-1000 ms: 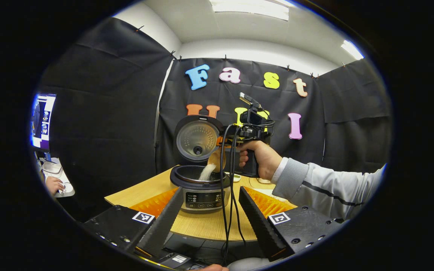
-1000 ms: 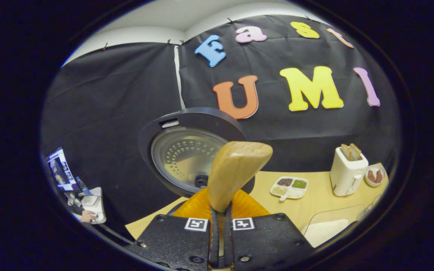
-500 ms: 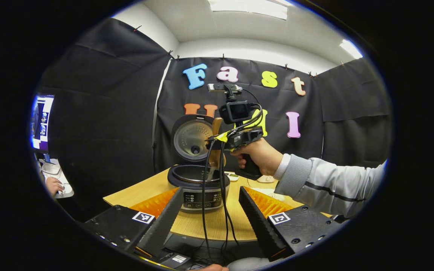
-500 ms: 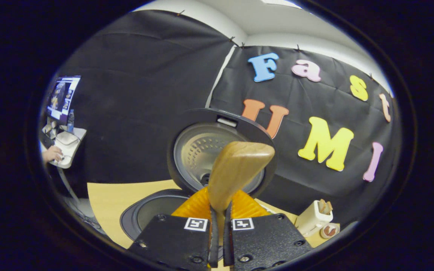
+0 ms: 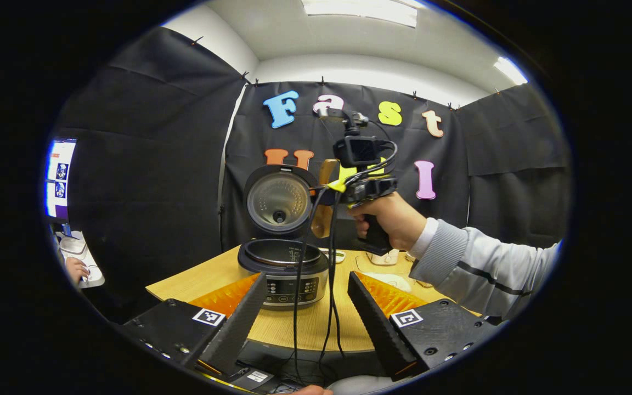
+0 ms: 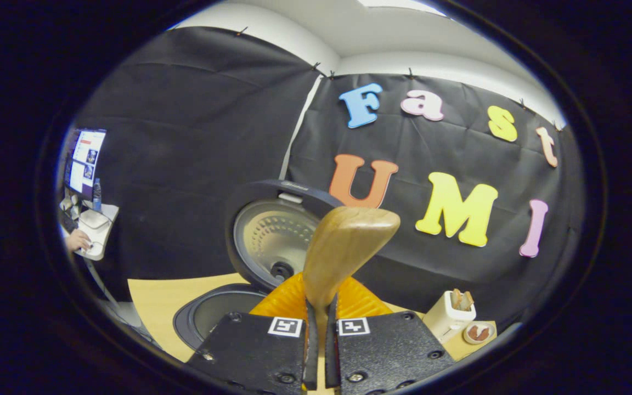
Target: Close the left gripper, press the button to open the rice cooker; take a wooden spoon from the chopstick holder with the right hand, scoop a spoonful of rice and pour it into the rice cooker, then put the wooden spoon back into the chopstick holder.
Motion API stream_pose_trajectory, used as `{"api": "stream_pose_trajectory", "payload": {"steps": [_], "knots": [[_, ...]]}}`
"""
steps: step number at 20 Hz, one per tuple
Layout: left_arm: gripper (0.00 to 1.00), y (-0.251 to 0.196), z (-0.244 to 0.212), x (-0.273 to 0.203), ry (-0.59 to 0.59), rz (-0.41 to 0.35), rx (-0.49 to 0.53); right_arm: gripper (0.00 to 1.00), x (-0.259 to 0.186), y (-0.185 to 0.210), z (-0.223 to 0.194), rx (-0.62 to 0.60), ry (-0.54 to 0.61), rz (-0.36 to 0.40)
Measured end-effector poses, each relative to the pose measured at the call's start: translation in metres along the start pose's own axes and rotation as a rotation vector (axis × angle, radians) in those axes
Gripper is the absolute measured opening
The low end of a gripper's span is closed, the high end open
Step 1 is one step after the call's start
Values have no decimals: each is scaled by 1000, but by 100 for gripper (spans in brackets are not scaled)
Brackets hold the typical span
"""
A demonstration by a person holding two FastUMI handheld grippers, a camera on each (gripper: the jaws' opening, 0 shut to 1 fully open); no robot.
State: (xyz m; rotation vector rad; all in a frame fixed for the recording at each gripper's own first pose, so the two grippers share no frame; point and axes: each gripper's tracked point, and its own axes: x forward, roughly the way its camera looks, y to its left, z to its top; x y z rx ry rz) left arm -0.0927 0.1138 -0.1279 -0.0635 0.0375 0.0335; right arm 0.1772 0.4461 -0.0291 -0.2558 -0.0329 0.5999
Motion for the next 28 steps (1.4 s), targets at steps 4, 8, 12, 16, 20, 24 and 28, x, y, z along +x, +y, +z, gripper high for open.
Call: {"api": "stream_pose_trajectory", "payload": {"steps": [4, 8, 12, 16, 20, 24, 28], "knots": [[94, -24, 3, 10, -5, -20, 25, 11, -25, -57, 3, 39, -6, -60], [94, -47, 9, 20, -10, -49, 59, 11, -55, -120, -9, 68, 1, -129], [94, -64, 12, 30, -12, -61, 87, 12, -90, -186, -24, 108, 1, -199], [94, -70, 11, 34, -3, -69, 76, 11, -124, -248, -45, 143, 14, -282], [94, -75, 7, 47, 11, -65, 82, 12, -142, -299, -78, 177, 49, -354], [94, -85, 7, 53, 11, -75, 88, 12, -145, -329, -129, 201, 110, -402], [94, -87, 8, 54, 15, -68, 96, 12, -134, -351, -179, 235, 160, -432]]}}
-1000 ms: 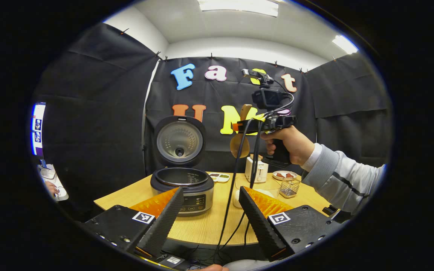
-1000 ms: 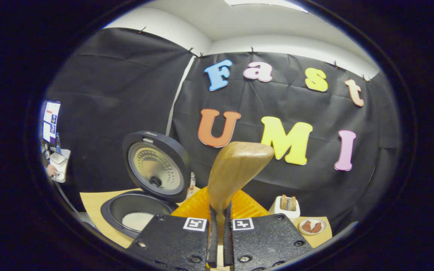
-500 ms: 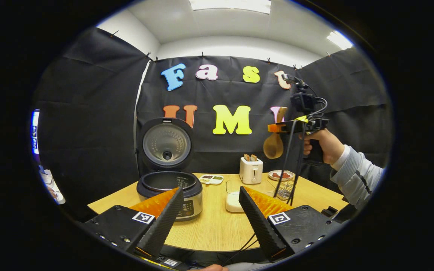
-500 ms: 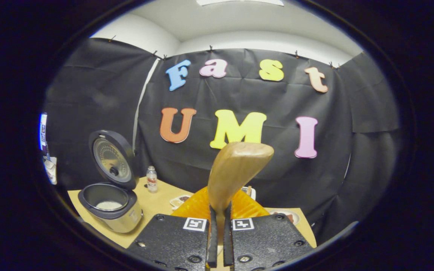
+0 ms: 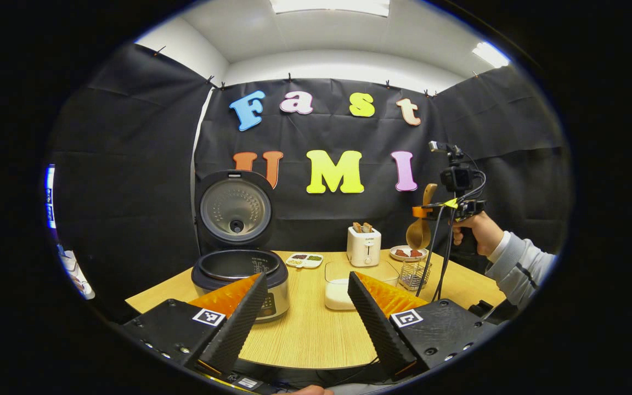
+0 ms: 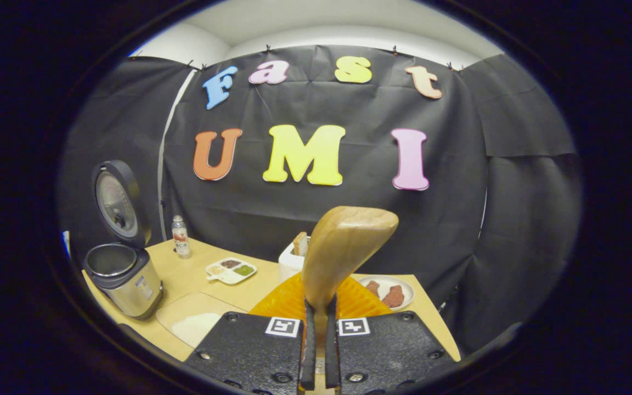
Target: Close the left gripper, press the button to open the rice cooker; take a wooden spoon from the chopstick holder with the right hand, scoop a spoonful of rice and pour it into the rice cooker, then put the wooden spoon back into the chopstick holder.
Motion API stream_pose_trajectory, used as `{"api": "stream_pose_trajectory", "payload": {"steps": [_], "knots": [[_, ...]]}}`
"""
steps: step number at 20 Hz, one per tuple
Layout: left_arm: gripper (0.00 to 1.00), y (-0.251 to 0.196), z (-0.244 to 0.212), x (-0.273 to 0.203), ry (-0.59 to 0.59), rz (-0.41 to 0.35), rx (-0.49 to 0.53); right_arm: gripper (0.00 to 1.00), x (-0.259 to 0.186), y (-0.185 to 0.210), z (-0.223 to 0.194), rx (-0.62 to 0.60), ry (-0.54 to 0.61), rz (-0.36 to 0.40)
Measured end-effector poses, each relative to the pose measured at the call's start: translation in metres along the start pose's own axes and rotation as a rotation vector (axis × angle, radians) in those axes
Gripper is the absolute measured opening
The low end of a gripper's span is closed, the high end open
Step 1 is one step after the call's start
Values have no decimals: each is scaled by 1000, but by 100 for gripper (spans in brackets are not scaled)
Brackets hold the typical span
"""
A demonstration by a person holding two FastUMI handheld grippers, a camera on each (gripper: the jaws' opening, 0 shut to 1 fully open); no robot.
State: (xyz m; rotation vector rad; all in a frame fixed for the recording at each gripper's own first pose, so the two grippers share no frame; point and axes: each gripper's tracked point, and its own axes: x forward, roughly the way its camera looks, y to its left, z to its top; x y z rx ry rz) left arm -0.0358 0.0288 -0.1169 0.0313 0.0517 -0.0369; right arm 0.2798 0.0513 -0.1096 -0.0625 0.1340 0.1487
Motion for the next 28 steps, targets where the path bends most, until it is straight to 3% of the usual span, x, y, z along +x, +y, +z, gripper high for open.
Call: {"api": "stream_pose_trajectory", "payload": {"steps": [6, 10, 12, 13, 14, 16, 17, 19, 22, 28], "knots": [[94, 5, -4, -1, 16, 15, -10, 12, 28, -27, -63, 102, 109, -33], [94, 4, -5, 1, 21, 15, -5, 15, 33, -30, -74, 123, 108, -17], [94, 4, -7, 2, 24, 14, -10, 21, 33, -33, -73, 136, 93, -21], [94, 3, -7, 3, 26, 13, -12, 43, 32, -40, -67, 133, 75, -35], [94, 4, -8, 2, 27, 14, -12, 56, 31, -44, -64, 125, 59, -58], [94, 6, -7, 4, 28, 21, -9, 65, 23, -55, -54, 94, 27, -101], [94, 7, -6, 6, 29, 25, -8, 80, 19, -57, -47, 84, 10, -111], [94, 11, -5, 8, 29, 33, -4, 99, 5, -61, -34, 83, -10, -134], [94, 26, 4, 14, 24, 63, -9, 100, -24, -52, -15, 89, -43, -135], [94, 53, 35, 23, -5, 114, -20, 100, -105, -8, 23, 113, -130, -30]]}}
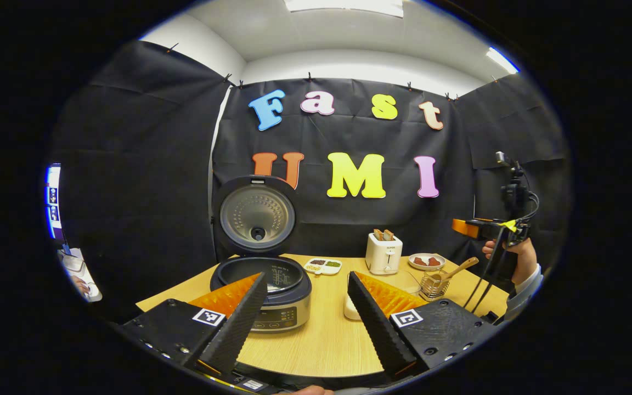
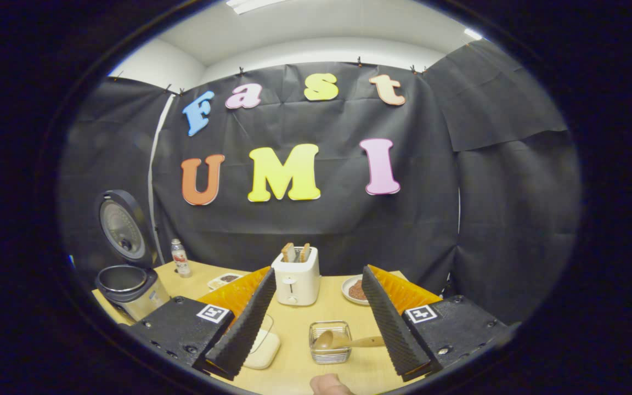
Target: Close the left gripper, press the button to open the rice cooker; take a wooden spoon from the chopstick holder with the right hand, scoop a spoonful of rice and pour it into the rice cooker, then put the wooden spoon back into the chopstick holder.
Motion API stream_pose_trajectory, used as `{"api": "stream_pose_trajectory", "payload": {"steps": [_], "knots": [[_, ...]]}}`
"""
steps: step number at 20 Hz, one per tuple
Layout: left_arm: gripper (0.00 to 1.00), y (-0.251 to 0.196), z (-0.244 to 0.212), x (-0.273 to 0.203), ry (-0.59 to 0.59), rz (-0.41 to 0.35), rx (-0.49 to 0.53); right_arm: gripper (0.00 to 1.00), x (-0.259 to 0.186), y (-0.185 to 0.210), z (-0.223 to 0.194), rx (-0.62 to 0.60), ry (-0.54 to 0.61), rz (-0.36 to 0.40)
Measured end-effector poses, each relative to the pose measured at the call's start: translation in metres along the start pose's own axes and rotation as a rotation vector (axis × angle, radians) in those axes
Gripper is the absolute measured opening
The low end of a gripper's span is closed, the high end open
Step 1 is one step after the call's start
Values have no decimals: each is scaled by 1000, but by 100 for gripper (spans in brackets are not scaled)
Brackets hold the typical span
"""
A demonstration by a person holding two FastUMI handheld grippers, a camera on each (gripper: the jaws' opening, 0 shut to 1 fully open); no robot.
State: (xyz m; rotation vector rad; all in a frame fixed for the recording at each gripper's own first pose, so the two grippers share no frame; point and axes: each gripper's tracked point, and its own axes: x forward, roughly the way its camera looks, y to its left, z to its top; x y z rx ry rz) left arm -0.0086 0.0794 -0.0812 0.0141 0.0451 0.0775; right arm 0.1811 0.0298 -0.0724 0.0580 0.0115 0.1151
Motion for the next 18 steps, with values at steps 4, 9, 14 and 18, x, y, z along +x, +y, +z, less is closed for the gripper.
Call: {"api": "stream_pose_trajectory", "payload": {"steps": [4, 9, 14, 18], "knots": [[94, 17, 29, 17, -13, 25, 9, 100, -52, 2, 17, 6, -10, -10], [94, 44, 80, 39, -62, 65, 37, 100, -100, 11, 27, 19, -26, 41], [94, 68, 129, 78, -113, 84, 64, 99, -134, 28, 27, -64, -61, 80], [93, 83, 155, 110, -132, 108, 86, 99, -144, 37, 22, -82, -82, 100]]}}
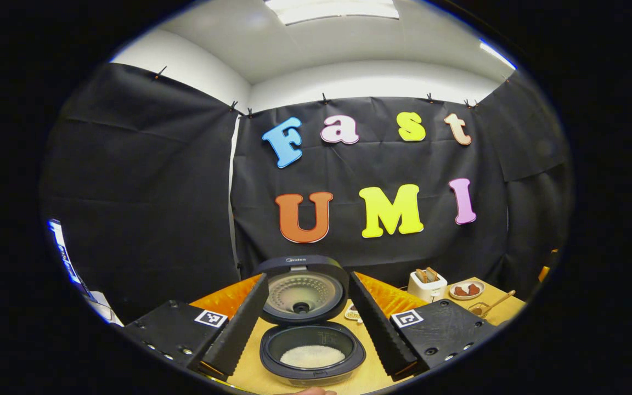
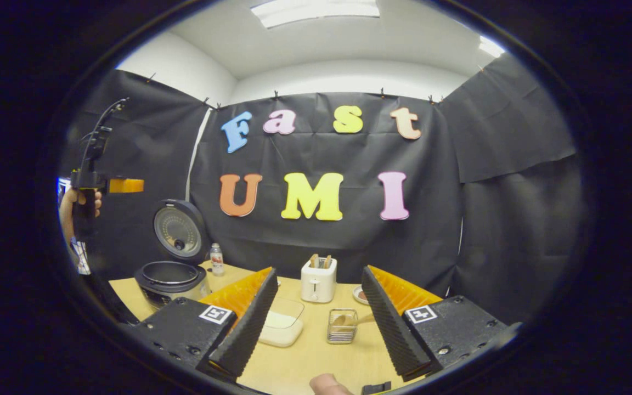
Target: Close the left gripper, press the button to open the rice cooker; take a wooden spoon from the chopstick holder with the right hand, scoop a spoonful of rice and pour it into the rice cooker, then put the wooden spoon back into the chopstick holder.
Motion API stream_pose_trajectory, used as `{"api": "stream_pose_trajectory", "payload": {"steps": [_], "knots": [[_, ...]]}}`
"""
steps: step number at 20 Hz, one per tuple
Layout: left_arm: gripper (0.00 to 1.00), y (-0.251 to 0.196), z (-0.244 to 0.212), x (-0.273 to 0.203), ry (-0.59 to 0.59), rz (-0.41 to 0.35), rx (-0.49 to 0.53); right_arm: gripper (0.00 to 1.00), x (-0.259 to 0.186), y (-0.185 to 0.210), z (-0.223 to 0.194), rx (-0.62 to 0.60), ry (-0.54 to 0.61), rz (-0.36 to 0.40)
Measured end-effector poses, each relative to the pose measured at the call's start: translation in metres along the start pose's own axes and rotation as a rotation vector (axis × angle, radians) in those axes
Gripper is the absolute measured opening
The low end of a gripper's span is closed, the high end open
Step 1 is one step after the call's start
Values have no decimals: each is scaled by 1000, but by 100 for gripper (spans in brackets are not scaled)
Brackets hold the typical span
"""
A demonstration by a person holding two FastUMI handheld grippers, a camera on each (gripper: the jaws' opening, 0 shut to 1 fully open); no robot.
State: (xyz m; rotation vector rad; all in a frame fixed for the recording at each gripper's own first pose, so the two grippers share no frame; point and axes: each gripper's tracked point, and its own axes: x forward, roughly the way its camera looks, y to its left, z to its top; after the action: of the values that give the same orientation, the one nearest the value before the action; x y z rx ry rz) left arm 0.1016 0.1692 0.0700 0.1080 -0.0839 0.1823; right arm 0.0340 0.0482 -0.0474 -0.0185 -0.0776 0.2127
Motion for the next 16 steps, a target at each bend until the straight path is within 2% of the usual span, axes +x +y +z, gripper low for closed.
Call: {"api": "stream_pose_trajectory", "payload": {"steps": [1, 2, 4, 5, 6, 10, 14, 16], "knots": [[93, 4, 5, 10, -11, 9, 0, 100, 0, 4, -1, 0, 1, 14], [93, 8, 13, 22, -29, 15, -6, 96, 0, 5, -2, 4, 1, 25], [93, 15, 21, 46, -45, 32, -21, 99, 3, 8, -9, 12, 16, 42], [93, 20, 21, 58, -45, 46, -23, 96, 4, 8, -11, 18, 24, 45], [93, 24, 18, 69, -41, 52, -29, 99, 5, 6, -13, 22, 29, 46], [93, 50, 9, 120, -25, 104, -41, 99, 7, 1, -17, 38, 32, 24], [94, 47, 1, 168, -24, 46, -111, 99, 9, -3, -25, 34, 45, 15], [94, 57, -13, 194, 8, 69, -101, 99, 10, -6, -27, 37, 58, 15]]}}
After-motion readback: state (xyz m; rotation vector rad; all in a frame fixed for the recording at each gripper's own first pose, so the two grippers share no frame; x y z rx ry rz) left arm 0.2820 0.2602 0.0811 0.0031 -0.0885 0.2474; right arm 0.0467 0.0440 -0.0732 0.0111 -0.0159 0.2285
